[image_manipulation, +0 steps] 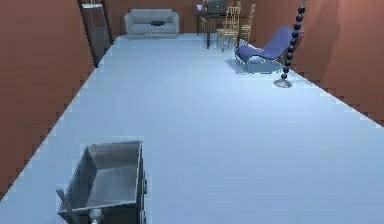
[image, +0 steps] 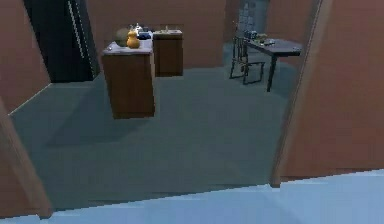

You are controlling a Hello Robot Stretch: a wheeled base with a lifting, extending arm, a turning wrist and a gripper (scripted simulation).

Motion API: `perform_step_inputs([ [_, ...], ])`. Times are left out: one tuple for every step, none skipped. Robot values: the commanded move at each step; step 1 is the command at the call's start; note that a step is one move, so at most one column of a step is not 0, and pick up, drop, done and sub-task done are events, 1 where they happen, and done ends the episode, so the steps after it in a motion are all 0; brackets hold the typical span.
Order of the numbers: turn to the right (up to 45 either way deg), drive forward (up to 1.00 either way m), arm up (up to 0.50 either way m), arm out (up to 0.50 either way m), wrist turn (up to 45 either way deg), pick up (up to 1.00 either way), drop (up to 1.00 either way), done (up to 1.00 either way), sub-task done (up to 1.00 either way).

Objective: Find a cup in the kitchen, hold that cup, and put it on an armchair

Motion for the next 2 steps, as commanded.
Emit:
perform_step_inputs([
  [-6.0,0.00,0.00,0.00,0.0,0.00,0.00,0.00,0.00],
  [0.0,0.65,0.00,0.00,0.0,0.00,0.00,0.00,0.00],
])
